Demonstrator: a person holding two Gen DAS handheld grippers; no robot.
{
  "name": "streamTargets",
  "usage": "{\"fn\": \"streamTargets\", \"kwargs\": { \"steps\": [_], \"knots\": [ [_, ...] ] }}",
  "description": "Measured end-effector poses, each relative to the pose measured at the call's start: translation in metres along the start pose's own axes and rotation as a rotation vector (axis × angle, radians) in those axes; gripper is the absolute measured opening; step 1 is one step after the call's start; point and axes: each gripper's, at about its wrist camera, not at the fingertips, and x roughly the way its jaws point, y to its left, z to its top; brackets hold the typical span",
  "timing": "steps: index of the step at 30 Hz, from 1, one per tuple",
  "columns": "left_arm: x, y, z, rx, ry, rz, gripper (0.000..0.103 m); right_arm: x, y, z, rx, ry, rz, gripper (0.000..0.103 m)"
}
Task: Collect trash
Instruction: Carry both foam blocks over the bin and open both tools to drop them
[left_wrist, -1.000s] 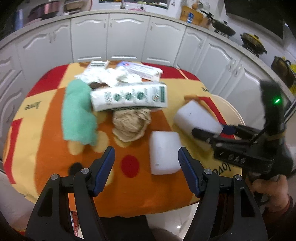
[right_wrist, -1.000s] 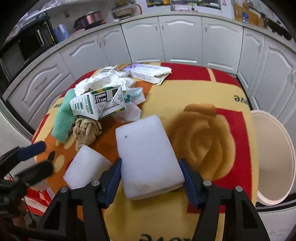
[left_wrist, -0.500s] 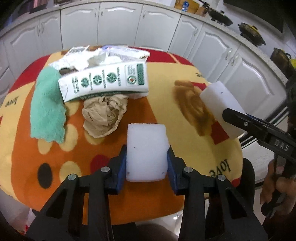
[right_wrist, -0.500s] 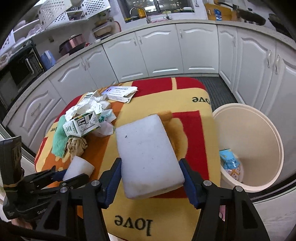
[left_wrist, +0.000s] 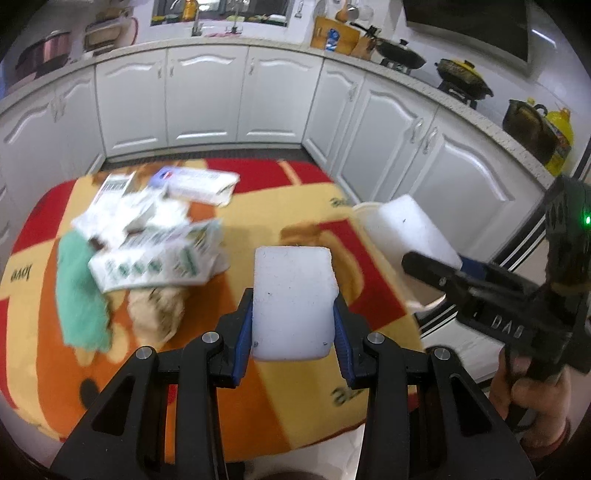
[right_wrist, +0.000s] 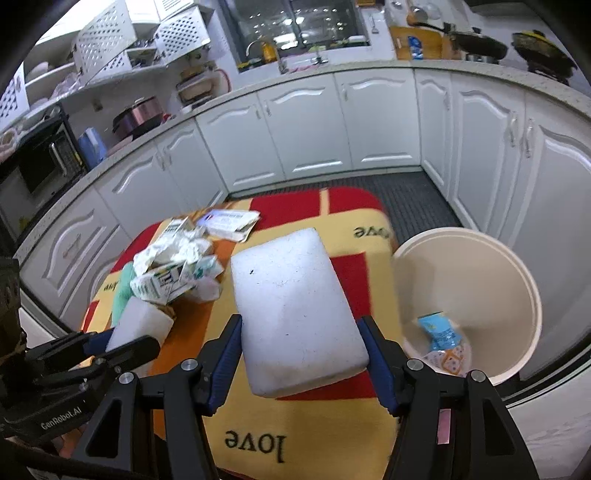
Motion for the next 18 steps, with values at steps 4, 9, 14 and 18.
{"fn": "streamTargets", "kwargs": {
  "steps": [4,9,14,18],
  "knots": [
    [0.008,-0.021,0.019,0.025,-0.021,-0.02,0.036,-0.01,-0.017,0.005,0.018,-0.026,-0.047,0.06],
    [0.029,-0.048,0.039,0.047,-0.008,-0.058,0.036,-0.021,-0.046,0.009,0.069,-0.053,-0.107,0.061],
    [0.052,-0.071,0.051,0.071,0.014,-0.076,0.036,-0.025,-0.076,0.011,0.117,-0.061,-0.159,0.061],
    [0.074,-0.086,0.06,0.072,0.035,-0.094,0.037,-0.022,-0.101,0.011,0.146,-0.058,-0.203,0.061]
  ]
}}
